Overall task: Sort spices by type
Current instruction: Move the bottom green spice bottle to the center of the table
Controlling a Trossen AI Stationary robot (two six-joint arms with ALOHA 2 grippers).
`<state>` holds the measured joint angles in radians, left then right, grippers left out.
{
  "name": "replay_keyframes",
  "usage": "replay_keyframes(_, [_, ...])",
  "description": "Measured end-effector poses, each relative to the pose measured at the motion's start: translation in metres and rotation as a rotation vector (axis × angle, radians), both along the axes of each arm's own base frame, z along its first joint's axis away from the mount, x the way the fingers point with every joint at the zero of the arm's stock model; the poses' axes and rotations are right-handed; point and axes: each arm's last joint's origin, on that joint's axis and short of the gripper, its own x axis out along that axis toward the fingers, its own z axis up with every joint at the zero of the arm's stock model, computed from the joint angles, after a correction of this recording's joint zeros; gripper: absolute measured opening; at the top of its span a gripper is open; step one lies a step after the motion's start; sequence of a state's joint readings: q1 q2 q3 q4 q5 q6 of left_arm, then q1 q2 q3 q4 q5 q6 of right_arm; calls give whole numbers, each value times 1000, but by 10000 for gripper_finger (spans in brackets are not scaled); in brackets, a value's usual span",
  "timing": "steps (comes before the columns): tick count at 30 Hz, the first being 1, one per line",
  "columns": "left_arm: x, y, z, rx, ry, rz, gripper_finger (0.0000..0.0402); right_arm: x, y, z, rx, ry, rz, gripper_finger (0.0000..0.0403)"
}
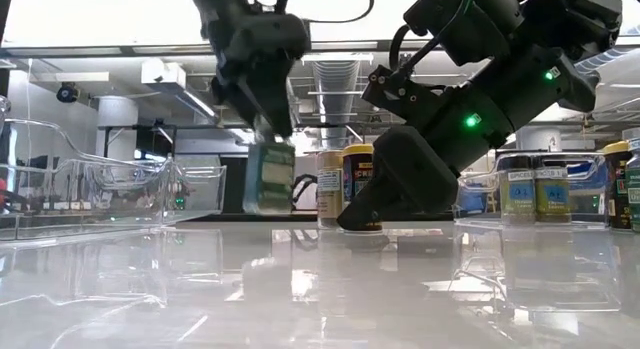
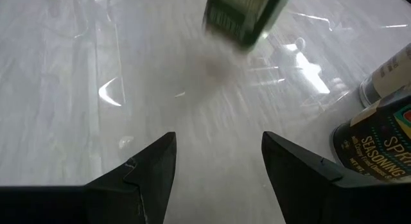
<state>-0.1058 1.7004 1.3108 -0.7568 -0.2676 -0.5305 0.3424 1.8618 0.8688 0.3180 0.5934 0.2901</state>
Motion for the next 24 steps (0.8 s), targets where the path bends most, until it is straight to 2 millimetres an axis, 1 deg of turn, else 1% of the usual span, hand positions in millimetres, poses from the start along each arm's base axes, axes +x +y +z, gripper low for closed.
replay_keyframes(3, [-7, 6, 21, 33, 56, -45, 191, -2, -1, -2, 10, 4, -6, 219])
replay_keyframes(7, [-23, 21, 59, 61, 62, -68, 191, -4, -1, -4, 36, 13, -5, 219])
replay_keyframes(9, [-37, 32, 79, 76, 29, -64, 191, -5, -1, -6, 45, 16, -8, 219])
replay_keyframes(11, [-54, 45, 98, 87, -6, -37, 190, -7, 0, -6, 44, 21, -7, 219])
replay_keyframes(14, [-85, 67, 117, 107, -49, 40, 190, -7, 0, -6, 45, 20, -5, 219])
replay_keyframes(17, [-113, 88, 122, 138, -22, 96, 190, -6, 0, -6, 45, 16, -4, 219])
replay_keyframes(20, [-132, 109, 121, 168, -10, 159, 190, -4, -3, -5, 31, 8, 0, 219])
replay_keyframes(24, [-153, 137, 112, 181, 43, 285, 190, 1, -10, -1, -1, -5, 8, 219])
